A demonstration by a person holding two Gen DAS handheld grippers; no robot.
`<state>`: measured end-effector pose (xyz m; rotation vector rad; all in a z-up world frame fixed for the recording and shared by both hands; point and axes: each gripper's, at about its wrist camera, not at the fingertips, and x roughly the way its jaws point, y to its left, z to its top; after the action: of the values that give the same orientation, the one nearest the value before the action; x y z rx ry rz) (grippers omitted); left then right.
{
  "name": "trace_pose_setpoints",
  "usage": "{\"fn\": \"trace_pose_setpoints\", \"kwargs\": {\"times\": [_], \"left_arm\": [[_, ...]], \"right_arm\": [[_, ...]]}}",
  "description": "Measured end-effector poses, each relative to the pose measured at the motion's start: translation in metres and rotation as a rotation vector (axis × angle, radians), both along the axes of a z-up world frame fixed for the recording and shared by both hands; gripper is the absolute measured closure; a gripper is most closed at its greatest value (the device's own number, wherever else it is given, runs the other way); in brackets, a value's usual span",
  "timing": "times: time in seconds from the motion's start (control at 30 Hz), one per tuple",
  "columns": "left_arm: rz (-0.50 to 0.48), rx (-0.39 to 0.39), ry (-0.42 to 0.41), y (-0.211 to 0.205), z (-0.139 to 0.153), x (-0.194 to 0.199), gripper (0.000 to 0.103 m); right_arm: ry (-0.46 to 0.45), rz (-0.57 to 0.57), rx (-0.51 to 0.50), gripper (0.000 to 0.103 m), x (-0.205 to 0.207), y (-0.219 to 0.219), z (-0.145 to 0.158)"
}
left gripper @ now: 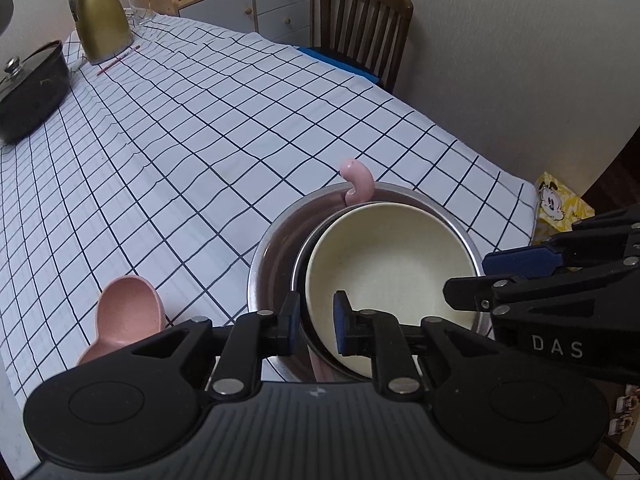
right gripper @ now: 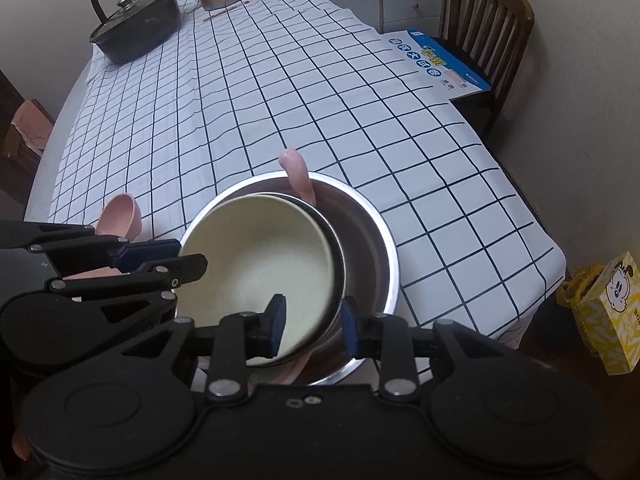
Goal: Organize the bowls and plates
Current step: 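Carry the cream bowl and lower it into the pink-handled bowl, then open both grippers and release the cream bowl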
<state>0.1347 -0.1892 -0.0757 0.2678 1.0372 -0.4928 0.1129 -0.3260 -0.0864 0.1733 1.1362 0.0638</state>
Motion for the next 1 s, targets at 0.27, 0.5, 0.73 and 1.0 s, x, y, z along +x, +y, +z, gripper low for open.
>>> {"fn": "trace_pose_setpoints", "kwargs": {"times": [0.27,0.5,0.73,1.0], "left_arm": [[-0.004,-0.035,-0.023,0.008,0.017,-0.009,0.086],[0.003,-0.067,-0.045,0.017,0.031,-0.016,0.079],[0.019,-0.111,-0.085,0.030,0.047,-0.024,0.053],[0.022,-0.145,-0.107,0.044,0.056,-0.031,0.038]], "right_arm": [[-0.047,0.026,0.009,0.057,-0.006,0.001,0.014],[-0.102,0.054,0.004,0.046,-0.013,0.005,0.031],[-0.151,0.050,0.025,0.032,-0.021,0.000,0.046],[-0.215,0.074,0.045,0.016,-0.035,-0.002,0.060]]}}
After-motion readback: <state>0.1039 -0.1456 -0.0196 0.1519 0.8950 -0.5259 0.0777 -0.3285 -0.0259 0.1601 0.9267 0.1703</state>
